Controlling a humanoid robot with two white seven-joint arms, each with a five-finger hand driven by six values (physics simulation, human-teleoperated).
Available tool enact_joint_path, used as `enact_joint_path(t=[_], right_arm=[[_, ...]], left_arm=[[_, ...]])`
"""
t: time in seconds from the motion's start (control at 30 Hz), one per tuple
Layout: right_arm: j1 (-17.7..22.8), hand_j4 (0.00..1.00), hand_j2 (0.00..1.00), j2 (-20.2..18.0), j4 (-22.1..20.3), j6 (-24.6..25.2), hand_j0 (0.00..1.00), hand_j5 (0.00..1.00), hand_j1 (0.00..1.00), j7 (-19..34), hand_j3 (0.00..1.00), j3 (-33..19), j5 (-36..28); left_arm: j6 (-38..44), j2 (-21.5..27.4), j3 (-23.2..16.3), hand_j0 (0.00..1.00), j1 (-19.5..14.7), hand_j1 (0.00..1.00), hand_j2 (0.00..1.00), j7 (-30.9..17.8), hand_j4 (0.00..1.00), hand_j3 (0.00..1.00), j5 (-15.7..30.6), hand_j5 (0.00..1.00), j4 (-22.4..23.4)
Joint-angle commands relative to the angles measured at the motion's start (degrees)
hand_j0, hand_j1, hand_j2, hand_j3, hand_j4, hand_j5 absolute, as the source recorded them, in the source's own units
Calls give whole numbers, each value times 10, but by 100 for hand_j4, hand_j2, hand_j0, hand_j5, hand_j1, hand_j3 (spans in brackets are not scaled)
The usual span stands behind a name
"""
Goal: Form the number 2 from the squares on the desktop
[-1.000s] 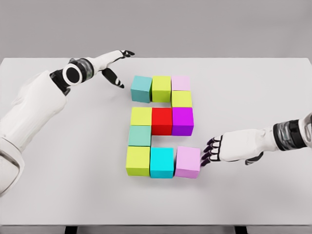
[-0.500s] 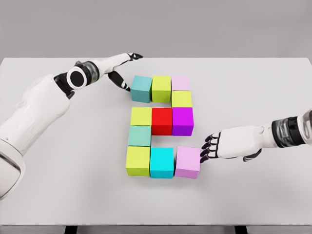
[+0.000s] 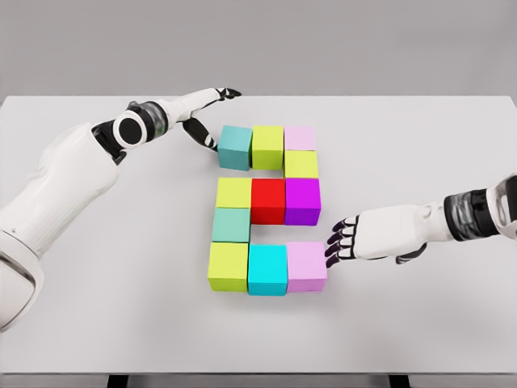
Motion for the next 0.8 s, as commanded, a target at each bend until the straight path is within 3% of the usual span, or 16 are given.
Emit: enact_joint_path(t=[0.0, 0.77], right_arm=[[1, 100, 100, 1, 0, 1, 100, 100, 100, 0, 100, 0, -3], [1, 100, 100, -10, 1, 1, 100, 100, 100, 0, 100, 1, -3]], left_arm=[[0, 0, 1, 100, 0, 100, 100, 0, 100, 100, 1, 100, -1], [0, -2, 1, 100, 4, 100, 100, 0, 100, 100, 2, 100, -7]])
